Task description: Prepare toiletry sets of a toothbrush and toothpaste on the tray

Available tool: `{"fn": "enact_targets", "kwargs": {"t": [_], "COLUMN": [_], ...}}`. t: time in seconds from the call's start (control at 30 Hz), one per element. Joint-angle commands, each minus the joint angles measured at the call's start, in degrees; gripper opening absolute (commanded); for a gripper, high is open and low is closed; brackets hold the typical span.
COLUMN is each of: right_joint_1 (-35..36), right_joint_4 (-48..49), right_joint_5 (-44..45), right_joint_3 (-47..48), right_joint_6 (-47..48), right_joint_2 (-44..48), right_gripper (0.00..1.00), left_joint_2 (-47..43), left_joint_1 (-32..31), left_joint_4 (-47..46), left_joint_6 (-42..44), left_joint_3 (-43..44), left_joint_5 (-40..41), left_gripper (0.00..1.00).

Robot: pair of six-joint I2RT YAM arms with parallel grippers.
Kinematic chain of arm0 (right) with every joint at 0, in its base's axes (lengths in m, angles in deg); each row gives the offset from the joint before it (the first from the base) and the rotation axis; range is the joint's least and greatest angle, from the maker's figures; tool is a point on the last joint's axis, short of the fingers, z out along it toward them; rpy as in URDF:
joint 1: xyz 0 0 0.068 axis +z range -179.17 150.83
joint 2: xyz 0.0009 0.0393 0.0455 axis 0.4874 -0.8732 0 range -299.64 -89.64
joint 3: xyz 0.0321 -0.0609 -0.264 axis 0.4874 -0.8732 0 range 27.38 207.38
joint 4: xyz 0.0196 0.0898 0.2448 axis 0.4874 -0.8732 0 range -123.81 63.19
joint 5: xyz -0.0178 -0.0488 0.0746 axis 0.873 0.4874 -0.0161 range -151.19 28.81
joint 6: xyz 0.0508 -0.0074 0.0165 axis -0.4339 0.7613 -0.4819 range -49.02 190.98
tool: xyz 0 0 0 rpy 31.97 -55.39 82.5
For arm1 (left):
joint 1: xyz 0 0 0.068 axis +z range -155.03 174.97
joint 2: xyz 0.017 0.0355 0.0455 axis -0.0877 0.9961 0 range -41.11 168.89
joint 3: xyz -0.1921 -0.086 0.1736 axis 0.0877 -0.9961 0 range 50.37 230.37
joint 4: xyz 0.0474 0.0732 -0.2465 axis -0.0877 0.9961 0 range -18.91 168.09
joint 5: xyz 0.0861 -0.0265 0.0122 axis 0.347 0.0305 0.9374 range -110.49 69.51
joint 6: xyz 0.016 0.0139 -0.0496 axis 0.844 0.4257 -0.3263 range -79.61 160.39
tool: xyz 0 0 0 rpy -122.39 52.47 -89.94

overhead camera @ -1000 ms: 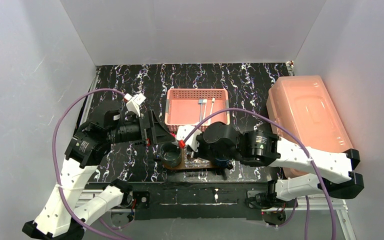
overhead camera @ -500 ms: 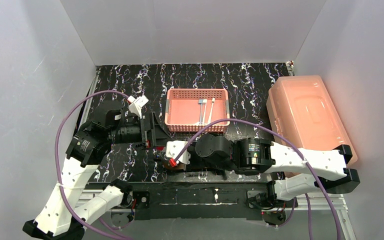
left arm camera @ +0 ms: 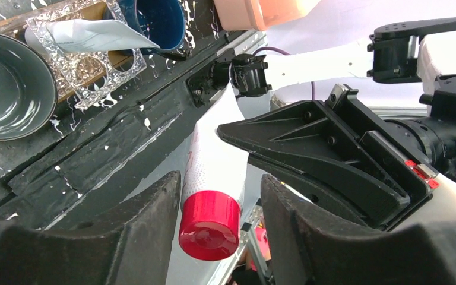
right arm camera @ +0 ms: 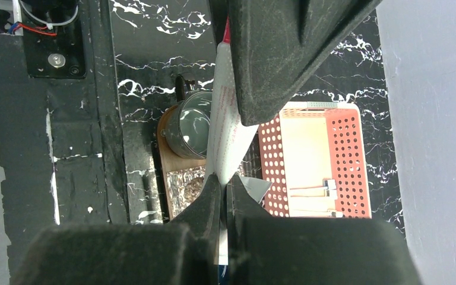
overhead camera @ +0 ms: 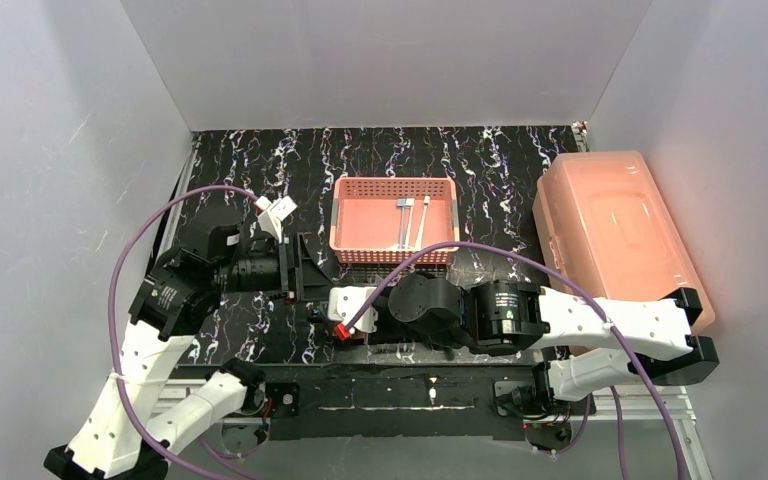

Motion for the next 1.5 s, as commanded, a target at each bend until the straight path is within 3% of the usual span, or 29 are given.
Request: {"fn": "enact_targets", "kwargs": {"t": [0.0,0.2,0.3,0.43,0.57,1.1,1.33,1.47], "right_joint_1": [0.9,1.2,1.2,1.2,1.2,-0.4,-9.3,-18.9], "right_joint_4": [4.1,4.3,4.7,6.8,11.2,25.1,30.8,34.9], "right_joint_5": [2.1,3.0,3.7,4.3,4.8,13.8,7.4,-3.9], "right_joint_3": [3.4,3.3,2.9,0.8,-2.8,-10.2,-14.2,-17.9], "right_joint_6": [0.6,-0.4,-1.4,-3.4,-5.1,-25.8,-37.2,-44.9], "right_joint_2": [-0.4,-0.2,0.3,2.4,6.5,13.0,16.1,17.4], "right_gripper": [0.01,0.01,0.1,0.37,0.47,0.54,0.59,0.6], "left_joint_2": [-0.7,-1.1,-1.5,-2.9,-4.6,-13.0,-16.0,-17.4], "left_joint_1": [0.0,0.0,0.0,0.0,0.0,0.0,0.0,0.0], "left_joint_4": [0.6,0.4,0.1,-0.9,-1.8,-9.8,-13.7,-16.6], "left_joint_6": [0.9,1.0,1.1,0.6,0.6,-1.4,-3.9,-5.8], "left_joint_3": [-0.7,-0.8,-1.2,-2.1,-2.7,-7.1,-9.4,-10.5], "left_joint_5": [-2.6,-3.6,-3.8,-2.7,-0.6,5.1,6.3,6.2], "left_gripper": [0.46,0.15,0.0,0.0,0.0,0.0,0.0,0.0]}}
